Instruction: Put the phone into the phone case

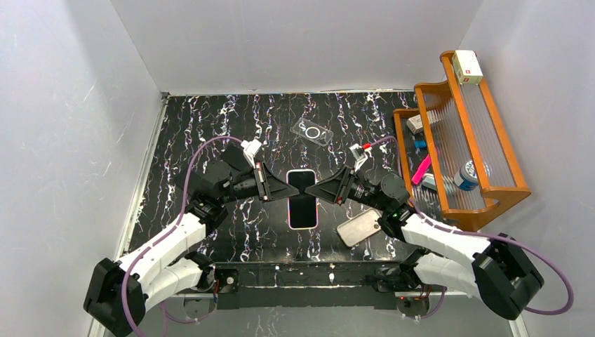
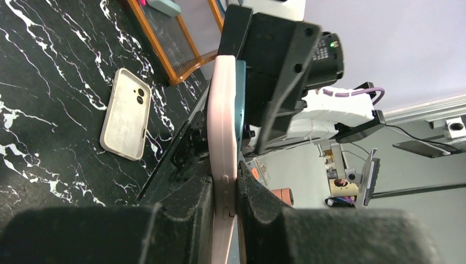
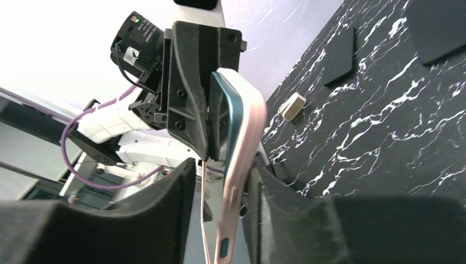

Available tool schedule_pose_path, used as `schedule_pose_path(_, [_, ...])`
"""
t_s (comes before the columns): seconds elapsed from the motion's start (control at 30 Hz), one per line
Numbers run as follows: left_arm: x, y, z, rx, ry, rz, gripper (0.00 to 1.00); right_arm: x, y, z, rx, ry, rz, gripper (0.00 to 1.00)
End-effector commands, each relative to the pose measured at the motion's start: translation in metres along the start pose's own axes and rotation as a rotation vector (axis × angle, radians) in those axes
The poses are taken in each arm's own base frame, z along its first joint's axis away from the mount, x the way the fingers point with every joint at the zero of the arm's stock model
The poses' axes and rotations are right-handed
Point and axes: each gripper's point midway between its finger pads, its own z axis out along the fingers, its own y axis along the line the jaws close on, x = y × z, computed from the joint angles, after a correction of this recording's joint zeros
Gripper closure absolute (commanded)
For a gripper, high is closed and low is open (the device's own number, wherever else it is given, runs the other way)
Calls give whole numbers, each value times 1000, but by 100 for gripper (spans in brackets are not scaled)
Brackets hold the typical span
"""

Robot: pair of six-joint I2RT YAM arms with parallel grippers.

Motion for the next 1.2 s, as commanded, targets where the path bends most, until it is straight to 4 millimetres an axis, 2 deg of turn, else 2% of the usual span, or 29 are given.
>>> schedule_pose_path(0.0, [12,-18,-5,74,68,74,100,-30,41,3,-62,-57,-188,47])
schedule_pose_path(0.13, [20,-20,-9,101,105,122,100,-37,47,5,-22,-16,-244,40])
schedule_pose_path(0.33, [27,-29,-15,149,141,189,100,-42,50,10,-13,46,-258,40])
schedule_pose_path(0.43, [29,-28,-15,148,148,189,100,-42,53,11,-27,66,-259,46])
schedule_pose_path(0.53, [29,-17,-13,101,145,168,100,-41,53,11,-30,82,-263,57])
schedule_pose_path(0.6, [27,-12,-12,68,141,164,100,-39,50,11,-16,99,-256,59])
schedule_pose_path(0.67, [25,-11,-12,57,137,177,100,-37,46,11,0,119,-249,56])
schedule_pose_path(0.8, [23,-19,-12,74,138,201,100,-32,38,8,32,150,-244,34])
schedule_pose_path(0.83, [22,-21,-13,79,139,206,100,-31,34,7,51,150,-247,32])
schedule_pose_path(0.93, [23,-24,-13,89,143,217,100,-31,23,5,100,151,-237,31])
schedule_pose_path(1.17, [23,-27,-15,101,147,230,100,-18,19,4,84,216,-203,31])
